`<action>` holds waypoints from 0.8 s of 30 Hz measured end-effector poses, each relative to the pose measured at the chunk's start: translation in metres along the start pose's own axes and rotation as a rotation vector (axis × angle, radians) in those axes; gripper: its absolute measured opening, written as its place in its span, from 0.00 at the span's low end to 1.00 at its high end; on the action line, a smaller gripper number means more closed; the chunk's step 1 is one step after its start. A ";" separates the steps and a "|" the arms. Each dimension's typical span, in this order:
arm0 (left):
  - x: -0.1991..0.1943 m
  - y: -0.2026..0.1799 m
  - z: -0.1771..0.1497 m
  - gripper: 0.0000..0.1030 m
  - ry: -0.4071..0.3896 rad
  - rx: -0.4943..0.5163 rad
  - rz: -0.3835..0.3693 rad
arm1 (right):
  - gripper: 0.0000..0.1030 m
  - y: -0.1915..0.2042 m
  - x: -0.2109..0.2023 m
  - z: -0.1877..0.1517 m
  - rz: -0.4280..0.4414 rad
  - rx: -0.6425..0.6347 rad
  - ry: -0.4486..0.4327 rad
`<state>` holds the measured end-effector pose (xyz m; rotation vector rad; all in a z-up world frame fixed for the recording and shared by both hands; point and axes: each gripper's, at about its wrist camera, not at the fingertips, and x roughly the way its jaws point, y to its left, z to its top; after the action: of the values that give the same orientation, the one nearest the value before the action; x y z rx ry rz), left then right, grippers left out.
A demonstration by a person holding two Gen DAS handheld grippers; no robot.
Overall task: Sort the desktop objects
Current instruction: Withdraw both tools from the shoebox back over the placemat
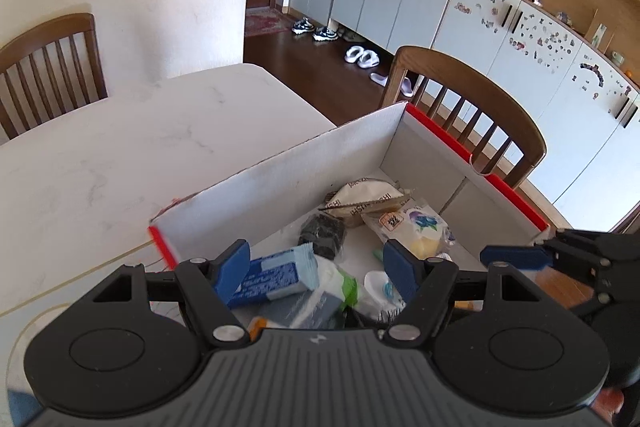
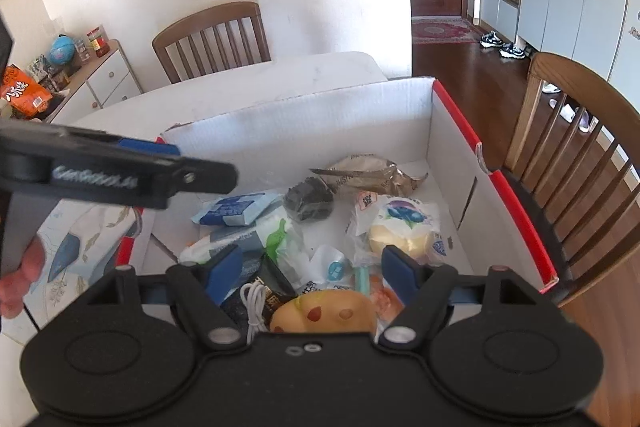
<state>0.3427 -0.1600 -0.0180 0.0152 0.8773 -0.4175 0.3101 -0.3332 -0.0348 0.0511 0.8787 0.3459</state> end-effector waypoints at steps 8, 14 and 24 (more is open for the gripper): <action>-0.032 0.003 -0.020 0.74 -0.029 0.014 -0.018 | 0.75 0.011 -0.014 -0.006 -0.012 0.013 -0.031; -0.052 0.010 -0.041 0.76 -0.051 0.021 -0.023 | 0.76 0.024 -0.022 -0.014 -0.039 0.032 -0.047; -0.083 0.027 -0.070 0.87 -0.060 0.011 0.001 | 0.82 0.049 -0.035 -0.027 -0.056 0.020 -0.093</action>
<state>0.2537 -0.0937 -0.0057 0.0128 0.8158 -0.4194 0.2553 -0.3004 -0.0163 0.0604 0.7900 0.2801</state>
